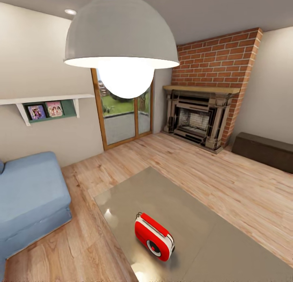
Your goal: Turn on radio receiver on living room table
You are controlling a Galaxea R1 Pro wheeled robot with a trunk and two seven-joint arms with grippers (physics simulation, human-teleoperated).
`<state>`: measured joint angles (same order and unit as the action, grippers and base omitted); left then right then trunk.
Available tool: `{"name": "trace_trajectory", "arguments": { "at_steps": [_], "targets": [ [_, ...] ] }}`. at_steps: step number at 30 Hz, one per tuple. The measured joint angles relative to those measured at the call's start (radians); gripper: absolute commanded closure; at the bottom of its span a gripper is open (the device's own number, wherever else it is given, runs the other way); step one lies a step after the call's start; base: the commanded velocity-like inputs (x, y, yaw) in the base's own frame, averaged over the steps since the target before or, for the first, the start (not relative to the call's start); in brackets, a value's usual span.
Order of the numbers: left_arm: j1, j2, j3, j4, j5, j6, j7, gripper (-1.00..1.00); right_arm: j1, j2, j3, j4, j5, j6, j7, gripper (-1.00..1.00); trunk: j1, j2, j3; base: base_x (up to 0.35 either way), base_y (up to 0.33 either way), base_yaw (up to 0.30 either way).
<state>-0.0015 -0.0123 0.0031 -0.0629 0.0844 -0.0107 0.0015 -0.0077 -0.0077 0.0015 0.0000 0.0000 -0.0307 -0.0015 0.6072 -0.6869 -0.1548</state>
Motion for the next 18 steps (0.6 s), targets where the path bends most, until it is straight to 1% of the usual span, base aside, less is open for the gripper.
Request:
{"name": "trace_trajectory", "arguments": {
  "at_steps": [18],
  "targets": [
    [0.0, 0.0, 0.0, 0.0, 0.0, 0.0, 0.0, -1.0, 0.0, -0.001, -0.001, 0.0, 0.0, 0.0, 0.0, -1.0, 0.0, 0.0, -0.029, 0.0, 0.0, 0.0]
  ]
}}
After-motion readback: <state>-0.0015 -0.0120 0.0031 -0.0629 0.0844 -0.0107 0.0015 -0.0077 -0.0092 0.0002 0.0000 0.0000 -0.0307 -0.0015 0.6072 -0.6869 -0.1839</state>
